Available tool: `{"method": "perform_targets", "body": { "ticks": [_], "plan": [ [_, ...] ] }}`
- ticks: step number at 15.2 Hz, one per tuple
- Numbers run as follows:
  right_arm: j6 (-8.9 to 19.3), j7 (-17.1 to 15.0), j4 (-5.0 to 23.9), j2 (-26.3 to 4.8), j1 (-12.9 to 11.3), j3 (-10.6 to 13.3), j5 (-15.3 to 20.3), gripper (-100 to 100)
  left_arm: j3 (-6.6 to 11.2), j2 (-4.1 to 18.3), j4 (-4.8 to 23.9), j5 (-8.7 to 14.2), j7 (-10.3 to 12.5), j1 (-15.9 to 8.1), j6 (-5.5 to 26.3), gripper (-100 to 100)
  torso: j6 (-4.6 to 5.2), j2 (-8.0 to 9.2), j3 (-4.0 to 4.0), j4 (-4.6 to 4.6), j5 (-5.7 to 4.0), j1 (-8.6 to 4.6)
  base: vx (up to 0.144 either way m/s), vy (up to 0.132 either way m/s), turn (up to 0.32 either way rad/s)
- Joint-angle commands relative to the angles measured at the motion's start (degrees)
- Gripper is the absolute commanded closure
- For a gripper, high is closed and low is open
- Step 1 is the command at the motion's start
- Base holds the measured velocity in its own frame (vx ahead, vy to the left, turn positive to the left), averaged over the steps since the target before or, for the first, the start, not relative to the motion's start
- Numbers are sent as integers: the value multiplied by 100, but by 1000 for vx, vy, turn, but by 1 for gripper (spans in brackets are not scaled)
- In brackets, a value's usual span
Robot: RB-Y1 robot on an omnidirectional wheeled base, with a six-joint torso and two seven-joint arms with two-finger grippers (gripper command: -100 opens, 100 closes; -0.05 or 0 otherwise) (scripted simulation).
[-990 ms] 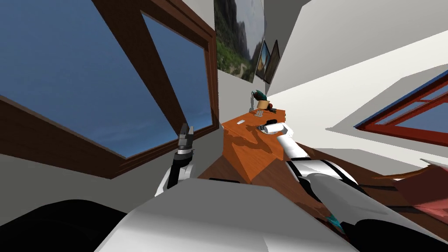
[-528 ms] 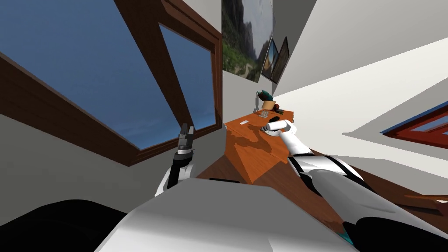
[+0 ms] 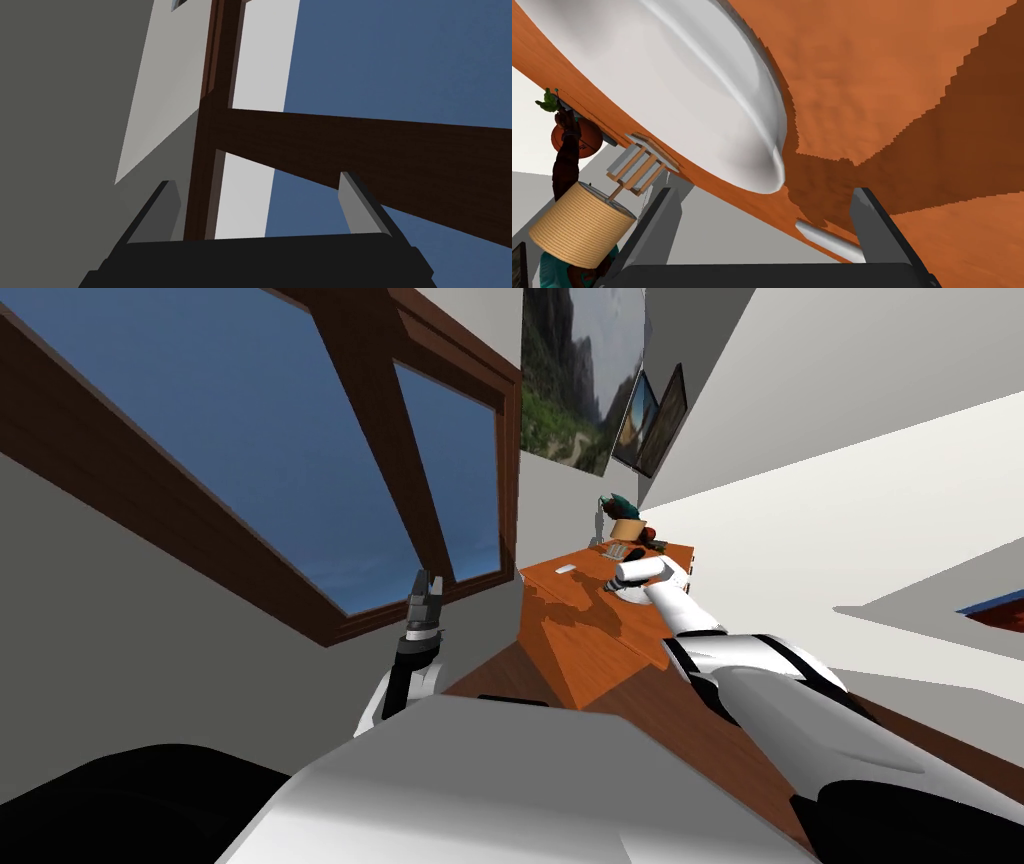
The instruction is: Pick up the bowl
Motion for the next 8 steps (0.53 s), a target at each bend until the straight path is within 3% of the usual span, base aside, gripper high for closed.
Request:
{"method": "perform_targets", "body": {
  "ticks": [1, 2, 3, 8],
  "plan": [
    [122, 185, 142, -31, -74, 14, -28, -100, 0, 0, 0, 0, 0, 0, 0, 0, 0, 0, 0, 0, 0, 0, -16, -24, 44],
    [350, 381, 320, -102, -189, 50, -69, -100, 0, 0, 0, 0, 0, 1, 0, 0, 4, -1, -1, -1, -1, 0, -17, -19, 114],
    [352, 416, 320, -102, -189, 50, -69, -100, 0, 0, 0, 0, 0, 0, 0, 0, 1, -2, -1, -1, 0, 1, -18, -20, 128],
    [921, 981, 765, -271, -447, 146, -161, -100, 0, 0, 0, 0, 0, 0, 0, 0, 2, -3, -2, -1, -1, 1, -19, -24, 138]
  ]
}}
